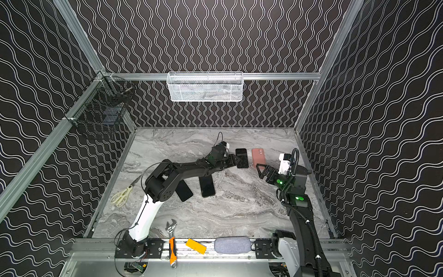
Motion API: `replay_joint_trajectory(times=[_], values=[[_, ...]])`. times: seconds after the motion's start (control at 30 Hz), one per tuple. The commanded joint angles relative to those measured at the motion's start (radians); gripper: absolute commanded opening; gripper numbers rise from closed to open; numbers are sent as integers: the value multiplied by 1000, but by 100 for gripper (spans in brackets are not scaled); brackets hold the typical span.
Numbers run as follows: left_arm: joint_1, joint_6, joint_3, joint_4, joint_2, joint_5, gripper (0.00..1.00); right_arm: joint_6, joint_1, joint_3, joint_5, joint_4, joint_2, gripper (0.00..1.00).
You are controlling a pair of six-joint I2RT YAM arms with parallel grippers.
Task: Take the phone out of the phone case
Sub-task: Place the phone at the top-center of the table, then pick up the phone from the center of the table.
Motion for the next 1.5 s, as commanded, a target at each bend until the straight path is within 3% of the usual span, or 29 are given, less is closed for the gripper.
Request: replay_joint_trajectory(times=[0.0, 0.17, 0.23, 0.37, 0.57, 0.7, 0.83, 1.07, 1.47], values=[[16, 63, -30, 22, -88, -13, 50, -33, 1, 26, -12, -25, 7, 99], [56, 94, -139, 7, -285, -22, 75, -25, 23, 72, 9, -47, 56, 99], [85, 94, -182, -21, -369, -19, 87, -36, 73, 95, 75, -54, 73, 99], [155, 122, -245, -158, -538, -8, 98, -94, 268, 215, 305, -175, 147, 99], [256, 206, -195, -529, -737, -51, 99, -72, 495, 281, 494, -160, 245, 99], [341, 273, -124, -708, -789, 17, 99, -21, 629, 320, 540, -170, 358, 99], [437, 417, -84, -845, -810, 38, 99, 52, 783, 330, 620, -149, 451, 99], [595, 517, -176, -859, -828, 16, 99, 179, 986, 405, 756, -154, 639, 99], [708, 509, -224, -849, -840, 64, 99, 251, 1108, 658, 841, -273, 988, 99]])
